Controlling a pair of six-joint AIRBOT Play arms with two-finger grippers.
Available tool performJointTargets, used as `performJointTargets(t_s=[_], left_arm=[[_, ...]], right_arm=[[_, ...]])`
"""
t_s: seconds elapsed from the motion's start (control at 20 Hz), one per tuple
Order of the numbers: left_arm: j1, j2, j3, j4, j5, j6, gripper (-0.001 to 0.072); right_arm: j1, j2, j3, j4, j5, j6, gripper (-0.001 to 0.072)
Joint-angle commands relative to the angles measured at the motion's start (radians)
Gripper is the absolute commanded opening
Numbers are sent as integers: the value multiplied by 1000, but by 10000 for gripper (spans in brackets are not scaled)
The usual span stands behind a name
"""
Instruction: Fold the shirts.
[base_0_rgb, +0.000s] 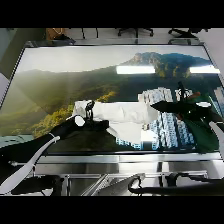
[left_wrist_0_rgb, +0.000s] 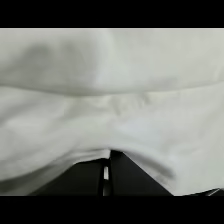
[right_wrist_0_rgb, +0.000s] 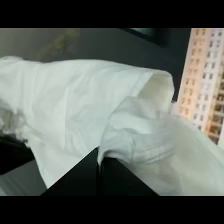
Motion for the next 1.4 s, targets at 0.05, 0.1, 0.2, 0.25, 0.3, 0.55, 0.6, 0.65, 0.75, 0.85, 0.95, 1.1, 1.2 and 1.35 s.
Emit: performJointTargets(t_s=[0.05, 0.1, 0.2, 0.25, 0.3, 0.55, 0.6, 0.65, 0.75, 0.85, 0.95, 1.1, 1.2, 1.35], left_arm=[[143, 13, 144, 214, -233, 32, 11], [179, 21, 182, 248, -274, 34, 11], [261, 24, 267, 269, -355, 50, 11], [299, 18, 307, 269, -392, 74, 11], [327, 6, 346, 269, -435, 91, 11], [370, -53, 472, 269, -633, 115, 135], [370, -53, 477, 267, -669, 114, 493], [370, -53, 476, 267, -704, 95, 668], [369, -46, 447, 266, -787, 68, 666], [349, -8, 341, 259, -798, 40, 667], [299, 59, 177, 258, -743, 24, 667], [184, 162, -66, 161, -505, 8, 667], [100, 200, -176, 48, -316, 10, 667], [-10, 201, -246, -38, -118, 9, 666]], right_arm=[[13, 57, -86, -25, 96, 38, 12], [29, 91, -138, -22, 92, 43, 11], [94, 179, -268, 22, 57, 69, 11], [142, 229, -331, 53, 17, 86, 12], [189, 267, -376, 70, -34, 114, 11], [298, 318, -407, 156, -148, 128, 156], [291, 318, -403, 164, -146, 127, 342], [283, 318, -396, 157, -136, 127, 384], [257, 318, -381, 122, -108, 127, 385], [225, 318, -375, 59, -50, 129, 387], [211, 317, -375, -2, 31, 149, 387], [212, 317, -375, -45, 99, 171, 387], [212, 317, -375, -51, 99, 174, 386], [212, 317, -375, -51, 99, 174, 387]])
